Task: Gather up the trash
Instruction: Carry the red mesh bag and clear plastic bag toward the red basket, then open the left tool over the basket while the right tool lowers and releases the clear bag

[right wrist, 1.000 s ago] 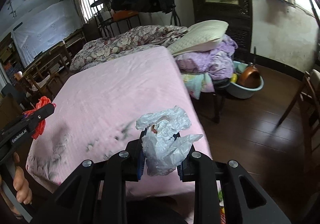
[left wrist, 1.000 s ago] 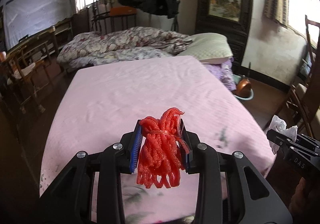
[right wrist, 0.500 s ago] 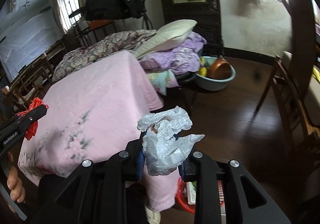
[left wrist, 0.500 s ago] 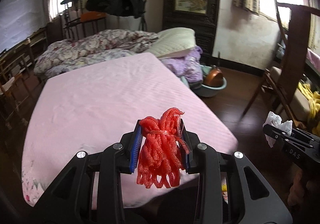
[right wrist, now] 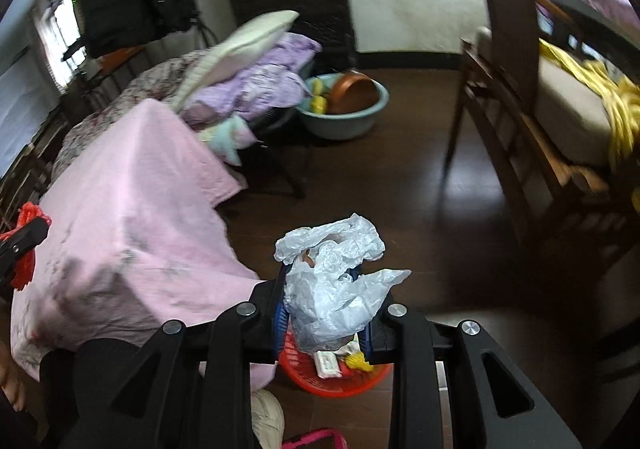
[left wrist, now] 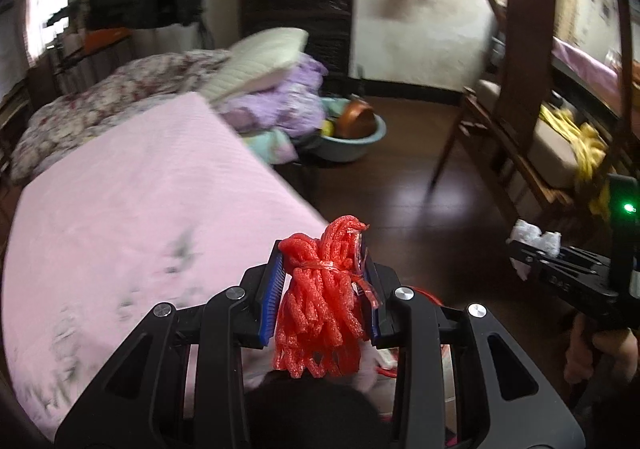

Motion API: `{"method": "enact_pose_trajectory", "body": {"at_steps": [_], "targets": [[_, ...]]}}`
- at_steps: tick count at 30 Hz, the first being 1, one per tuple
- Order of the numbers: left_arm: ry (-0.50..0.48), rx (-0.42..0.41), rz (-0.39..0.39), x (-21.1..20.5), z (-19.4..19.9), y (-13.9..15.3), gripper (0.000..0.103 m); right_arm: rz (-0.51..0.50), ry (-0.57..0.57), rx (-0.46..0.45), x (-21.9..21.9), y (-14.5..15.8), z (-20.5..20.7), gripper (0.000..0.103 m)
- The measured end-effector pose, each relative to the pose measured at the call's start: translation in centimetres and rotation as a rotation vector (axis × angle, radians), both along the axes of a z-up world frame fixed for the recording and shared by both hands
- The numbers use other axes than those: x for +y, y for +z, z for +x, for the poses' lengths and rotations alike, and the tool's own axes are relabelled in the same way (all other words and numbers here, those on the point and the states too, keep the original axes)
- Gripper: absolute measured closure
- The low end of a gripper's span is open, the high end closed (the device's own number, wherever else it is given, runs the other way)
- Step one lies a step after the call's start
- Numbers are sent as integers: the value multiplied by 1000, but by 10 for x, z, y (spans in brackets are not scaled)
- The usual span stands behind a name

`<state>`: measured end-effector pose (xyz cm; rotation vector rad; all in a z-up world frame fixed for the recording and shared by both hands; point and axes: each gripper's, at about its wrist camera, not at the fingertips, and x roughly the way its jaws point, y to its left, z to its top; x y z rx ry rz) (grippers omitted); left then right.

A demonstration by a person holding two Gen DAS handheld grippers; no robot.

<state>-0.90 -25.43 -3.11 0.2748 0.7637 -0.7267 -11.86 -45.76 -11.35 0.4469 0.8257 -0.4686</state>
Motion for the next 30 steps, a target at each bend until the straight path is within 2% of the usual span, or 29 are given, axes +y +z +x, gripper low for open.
{"method": "enact_pose_trajectory", "body": {"at_steps": [6,9,13,15,17,19,21,22,30], "targets": [[-162,52,45,-68,-21,-31,68,30,-75,27,-31,-20,-17,74],[-236,97,90,-104,-32,-63,68,46,-102,44,-45,-30,-25,74],[-277,167,130,-136,-35,-101,64,72,-131,66,-58,-43,-30,74],[-282,179,159,-146,-35,-117,56,82,-143,81,-63,-51,-32,74],[-277,173,172,-149,-36,-131,39,95,-154,94,-68,-58,-34,74],[-252,167,191,-147,-35,-140,30,101,-159,103,-70,-63,-35,74],[-248,188,173,-144,-31,-139,30,109,-160,114,-71,-70,-34,74],[-243,192,153,-141,-30,-137,25,110,-158,120,-70,-72,-33,74],[-202,113,99,-121,-33,-118,20,94,-107,167,-50,-83,-21,74]]}}
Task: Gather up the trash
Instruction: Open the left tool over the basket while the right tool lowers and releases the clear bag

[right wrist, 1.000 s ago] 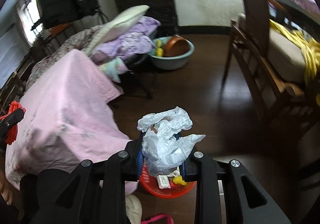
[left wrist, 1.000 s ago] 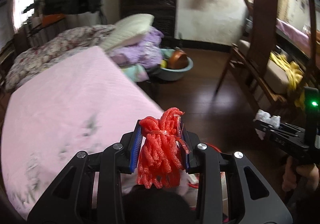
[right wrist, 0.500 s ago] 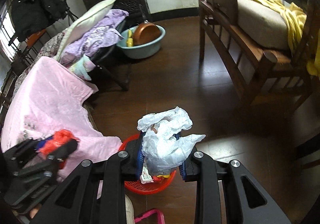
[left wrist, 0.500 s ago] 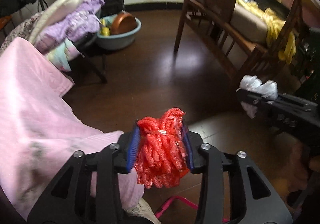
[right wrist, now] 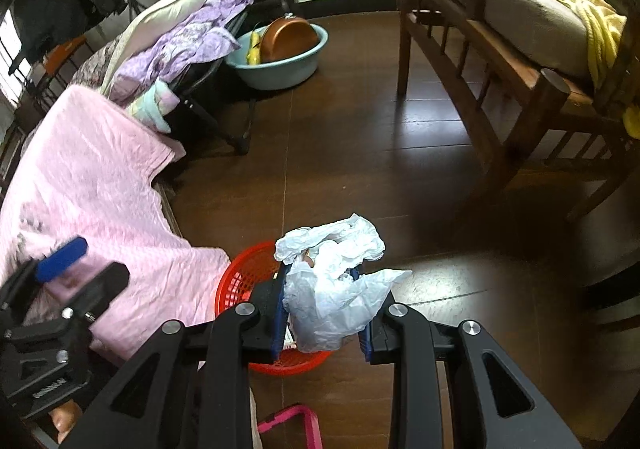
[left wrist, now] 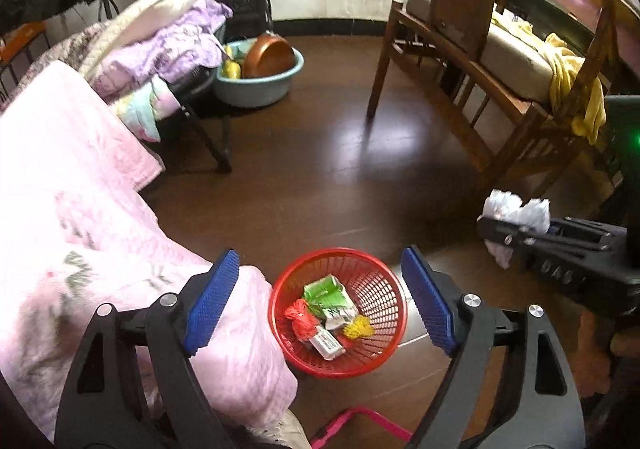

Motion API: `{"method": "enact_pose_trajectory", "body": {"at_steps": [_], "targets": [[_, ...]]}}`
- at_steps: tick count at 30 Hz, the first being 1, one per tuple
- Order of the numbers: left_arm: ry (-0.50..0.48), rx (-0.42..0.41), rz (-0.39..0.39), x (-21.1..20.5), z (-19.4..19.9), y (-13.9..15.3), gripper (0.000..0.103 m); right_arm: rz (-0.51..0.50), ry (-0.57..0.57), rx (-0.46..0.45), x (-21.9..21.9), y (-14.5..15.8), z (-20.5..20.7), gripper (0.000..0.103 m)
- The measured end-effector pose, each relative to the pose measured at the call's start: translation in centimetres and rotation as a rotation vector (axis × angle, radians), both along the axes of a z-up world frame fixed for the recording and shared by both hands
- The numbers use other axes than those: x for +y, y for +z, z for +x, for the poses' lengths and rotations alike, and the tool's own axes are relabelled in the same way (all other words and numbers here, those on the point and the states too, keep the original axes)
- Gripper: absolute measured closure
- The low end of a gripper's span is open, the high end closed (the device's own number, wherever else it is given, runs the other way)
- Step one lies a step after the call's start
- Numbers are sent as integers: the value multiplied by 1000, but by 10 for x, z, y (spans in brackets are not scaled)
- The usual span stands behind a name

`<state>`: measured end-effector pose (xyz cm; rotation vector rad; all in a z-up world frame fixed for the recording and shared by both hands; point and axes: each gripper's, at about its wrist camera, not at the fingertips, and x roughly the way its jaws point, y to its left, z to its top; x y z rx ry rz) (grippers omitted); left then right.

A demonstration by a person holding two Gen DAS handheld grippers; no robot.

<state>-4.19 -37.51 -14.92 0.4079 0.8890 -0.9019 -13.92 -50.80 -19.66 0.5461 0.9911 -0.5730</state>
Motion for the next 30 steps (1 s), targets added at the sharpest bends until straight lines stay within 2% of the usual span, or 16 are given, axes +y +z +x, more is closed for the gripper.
{"method": "enact_pose_trajectory", "body": {"at_steps": [6,17,20,26,28,30], "targets": [[45,-22,-40,19,-2,14,13,9,70,46,22,-11,13,74],[96,44,-127,71,-9,33,12,51,135,119,44,-41,30,74],[99,23,-122,82,-16,35,12,62,147,135,46,-52,34,73],[80,23,-134,86,-18,34,11,92,170,174,49,-82,48,68],[81,45,-132,85,-15,31,11,113,172,179,48,-96,54,63],[86,67,-137,86,-11,29,11,134,160,163,45,-105,57,51]]}}
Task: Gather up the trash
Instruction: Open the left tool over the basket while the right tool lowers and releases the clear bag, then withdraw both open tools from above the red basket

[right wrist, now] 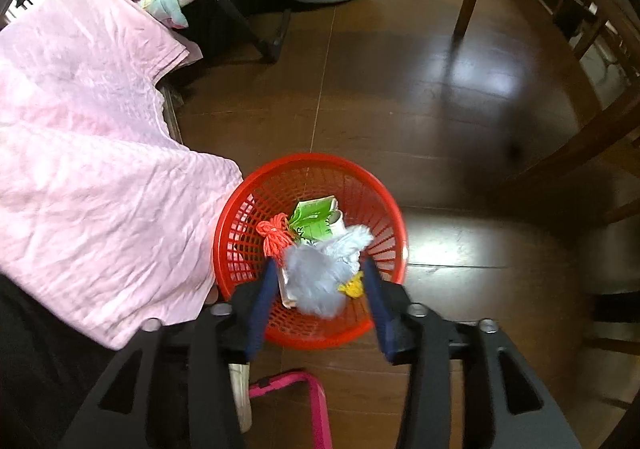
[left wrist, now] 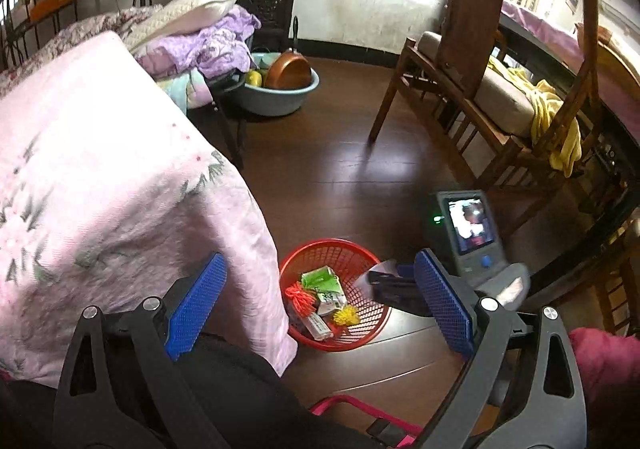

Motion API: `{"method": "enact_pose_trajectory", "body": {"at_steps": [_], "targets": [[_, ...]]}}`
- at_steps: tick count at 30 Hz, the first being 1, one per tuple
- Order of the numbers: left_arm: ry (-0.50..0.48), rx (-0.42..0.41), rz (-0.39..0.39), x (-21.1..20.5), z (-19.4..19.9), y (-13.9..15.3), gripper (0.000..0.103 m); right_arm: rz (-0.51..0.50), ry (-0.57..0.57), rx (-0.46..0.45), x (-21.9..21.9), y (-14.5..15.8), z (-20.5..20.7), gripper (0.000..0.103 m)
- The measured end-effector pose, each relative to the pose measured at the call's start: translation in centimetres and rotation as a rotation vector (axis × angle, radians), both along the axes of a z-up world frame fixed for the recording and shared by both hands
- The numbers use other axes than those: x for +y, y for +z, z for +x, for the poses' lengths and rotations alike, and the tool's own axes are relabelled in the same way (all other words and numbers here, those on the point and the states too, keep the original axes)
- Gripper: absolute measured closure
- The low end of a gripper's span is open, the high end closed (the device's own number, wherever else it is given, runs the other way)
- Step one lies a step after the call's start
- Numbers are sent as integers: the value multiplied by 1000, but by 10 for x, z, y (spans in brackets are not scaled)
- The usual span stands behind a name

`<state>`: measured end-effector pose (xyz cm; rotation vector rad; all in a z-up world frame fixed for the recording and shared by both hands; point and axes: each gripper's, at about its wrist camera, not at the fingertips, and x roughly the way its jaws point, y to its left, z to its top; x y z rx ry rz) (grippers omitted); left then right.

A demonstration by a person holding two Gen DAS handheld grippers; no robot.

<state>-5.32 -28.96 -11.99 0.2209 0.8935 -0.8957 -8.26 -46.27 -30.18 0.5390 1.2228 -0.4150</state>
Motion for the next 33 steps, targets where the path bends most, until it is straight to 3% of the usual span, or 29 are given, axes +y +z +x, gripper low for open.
{"method": "enact_pose_trajectory", "body": {"at_steps": [7,19,26,33], "targets": [[3,31,-7,-1,5,-3,11,-2,-23,-38,-5,4,1,47],[-5,-34,37,-7,-4,0,8,-11,-64,-22,-10,11,-5,37],[2,-67,38,-5,-8,2,7,-55,-55,-44,-6,31,-10,36],[7,-64,94,-11,-8,-4,7,-92,-39,-43,0,47,-17,33]]}}
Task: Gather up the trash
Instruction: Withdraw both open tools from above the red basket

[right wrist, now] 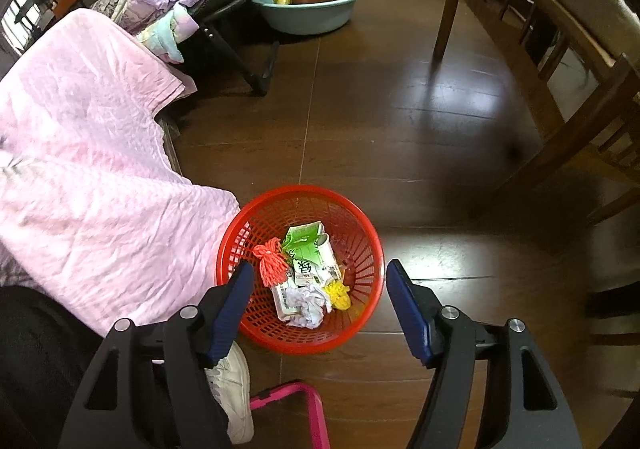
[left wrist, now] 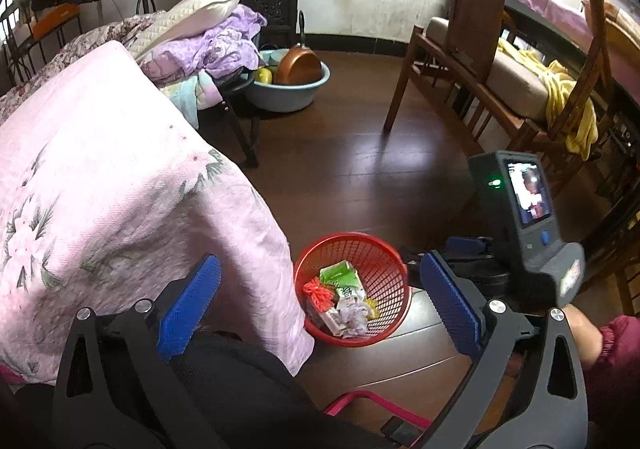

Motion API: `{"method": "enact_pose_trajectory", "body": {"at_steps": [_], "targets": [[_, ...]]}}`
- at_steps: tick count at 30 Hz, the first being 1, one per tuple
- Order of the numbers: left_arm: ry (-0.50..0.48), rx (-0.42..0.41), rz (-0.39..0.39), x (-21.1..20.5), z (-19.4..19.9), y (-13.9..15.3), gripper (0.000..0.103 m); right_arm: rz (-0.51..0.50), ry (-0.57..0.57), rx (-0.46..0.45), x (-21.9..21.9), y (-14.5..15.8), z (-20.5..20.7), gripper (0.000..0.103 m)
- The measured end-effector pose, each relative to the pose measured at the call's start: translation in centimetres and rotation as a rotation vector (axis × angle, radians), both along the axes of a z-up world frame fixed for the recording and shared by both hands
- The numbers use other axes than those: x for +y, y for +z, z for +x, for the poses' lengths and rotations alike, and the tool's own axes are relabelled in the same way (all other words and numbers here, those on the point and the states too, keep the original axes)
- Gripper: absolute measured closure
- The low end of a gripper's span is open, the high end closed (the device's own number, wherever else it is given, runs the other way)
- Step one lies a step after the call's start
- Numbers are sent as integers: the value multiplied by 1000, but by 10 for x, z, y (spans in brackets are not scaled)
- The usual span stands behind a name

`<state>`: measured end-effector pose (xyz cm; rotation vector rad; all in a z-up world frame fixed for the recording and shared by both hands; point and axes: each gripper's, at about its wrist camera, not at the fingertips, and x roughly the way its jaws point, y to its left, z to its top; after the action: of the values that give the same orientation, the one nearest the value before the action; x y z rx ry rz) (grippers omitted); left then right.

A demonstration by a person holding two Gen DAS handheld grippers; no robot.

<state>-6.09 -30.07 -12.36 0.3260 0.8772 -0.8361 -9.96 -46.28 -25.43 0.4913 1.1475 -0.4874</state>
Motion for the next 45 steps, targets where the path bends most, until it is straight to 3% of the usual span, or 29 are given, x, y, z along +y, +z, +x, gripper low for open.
{"method": "enact_pose_trajectory", "body": {"at_steps": [9,13,16,20,22,25,28,33,38,41,45], "targets": [[-9,-13,12,1,-5,2,7,-148,-26,68,9,38,-24,6],[-14,-2,-25,4,-5,9,7,-193,-94,224,8,61,-30,6],[-7,18,-47,8,-2,9,7,-176,-159,173,12,77,-36,6],[-29,93,-49,1,11,7,7,-88,-152,107,20,71,-35,6],[-59,116,-39,-6,13,9,7,-58,-151,207,18,55,-31,6],[-128,170,-7,-18,12,9,7,-105,-216,298,15,50,-39,6],[-158,200,0,-27,8,9,7,-107,-217,231,17,64,-48,6],[-155,215,23,-54,2,-7,7,-293,-187,160,18,88,-62,6],[-113,244,101,-72,4,-28,7,-266,-62,143,8,81,-67,6],[-122,254,135,-78,0,-39,7,-255,-51,128,0,70,-72,6],[-145,219,121,-77,-11,-37,7,-77,-48,87,-13,44,-82,6]]}}
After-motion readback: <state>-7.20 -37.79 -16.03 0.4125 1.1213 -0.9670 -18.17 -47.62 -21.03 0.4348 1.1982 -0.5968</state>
